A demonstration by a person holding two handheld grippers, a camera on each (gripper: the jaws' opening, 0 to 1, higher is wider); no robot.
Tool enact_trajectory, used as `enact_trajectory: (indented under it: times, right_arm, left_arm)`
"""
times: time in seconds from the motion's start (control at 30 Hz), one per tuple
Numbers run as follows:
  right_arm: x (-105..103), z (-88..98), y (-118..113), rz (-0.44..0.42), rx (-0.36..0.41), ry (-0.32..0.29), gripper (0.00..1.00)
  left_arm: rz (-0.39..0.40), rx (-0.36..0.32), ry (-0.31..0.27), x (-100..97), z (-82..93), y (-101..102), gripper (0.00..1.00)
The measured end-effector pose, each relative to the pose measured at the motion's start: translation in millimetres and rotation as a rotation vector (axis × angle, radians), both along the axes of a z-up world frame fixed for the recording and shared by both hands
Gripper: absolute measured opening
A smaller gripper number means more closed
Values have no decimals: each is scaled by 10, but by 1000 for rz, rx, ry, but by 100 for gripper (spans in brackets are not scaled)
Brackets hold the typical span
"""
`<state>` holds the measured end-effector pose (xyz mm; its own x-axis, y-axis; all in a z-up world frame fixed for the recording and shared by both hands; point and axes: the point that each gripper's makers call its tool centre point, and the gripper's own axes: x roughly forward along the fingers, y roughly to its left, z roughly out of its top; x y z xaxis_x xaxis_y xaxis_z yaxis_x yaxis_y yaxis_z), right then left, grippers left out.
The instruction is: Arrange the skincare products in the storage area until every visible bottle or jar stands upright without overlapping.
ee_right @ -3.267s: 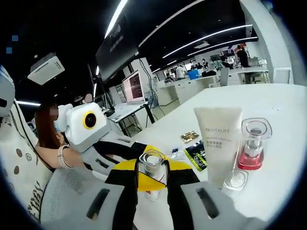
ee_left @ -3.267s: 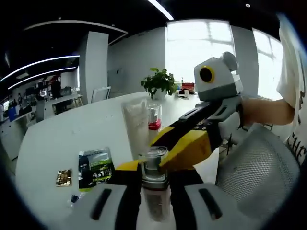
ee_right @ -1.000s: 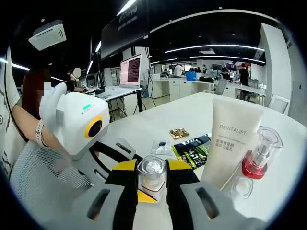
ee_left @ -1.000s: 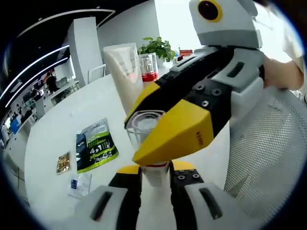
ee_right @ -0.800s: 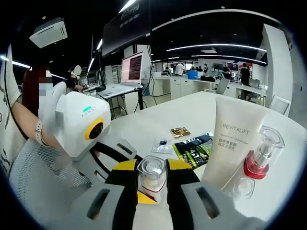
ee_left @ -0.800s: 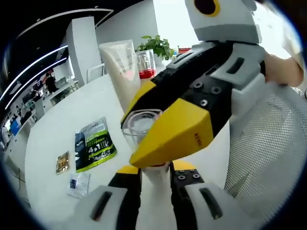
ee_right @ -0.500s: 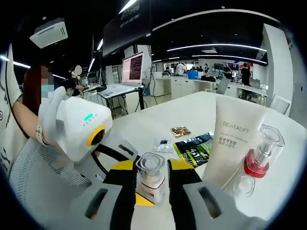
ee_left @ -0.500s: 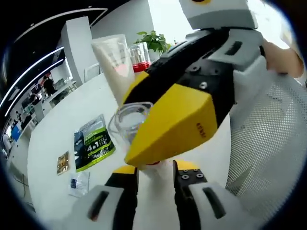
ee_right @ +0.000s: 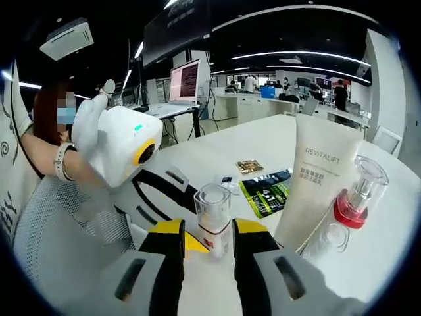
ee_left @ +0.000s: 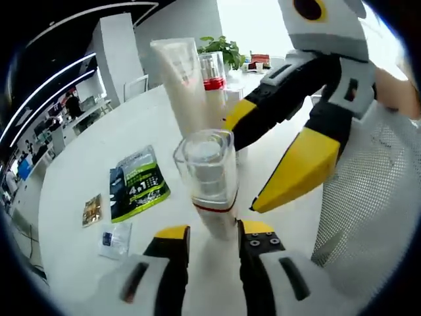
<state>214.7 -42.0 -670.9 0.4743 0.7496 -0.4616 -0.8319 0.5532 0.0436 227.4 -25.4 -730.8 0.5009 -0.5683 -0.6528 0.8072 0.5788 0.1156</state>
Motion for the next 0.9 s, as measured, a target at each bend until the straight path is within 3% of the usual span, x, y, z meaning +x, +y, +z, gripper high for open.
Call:
enact_trajectory:
  times: [0.1,0.2,0.33,0.5,0.9]
  right_arm:
    - [-34,-18,-58,-3,-8,14,26]
    - [-70,-79,-157,3,-74,4,26]
    - [-121,-80,-270,14,-103,6,25]
    - [-139,-120,-474,9,-143,12,24]
    - [-31,-225,-866,-78,-150,45,23]
  left_arm:
    - [12,5,12,-2,-17,36,22]
    - [18,13,30,-19,-43,45,16]
    - [10,18,49,-39,-90,15,11]
    - [-1,31,59,-51,-120,-8,11]
    - [-49,66,57,8,-177,-93,10]
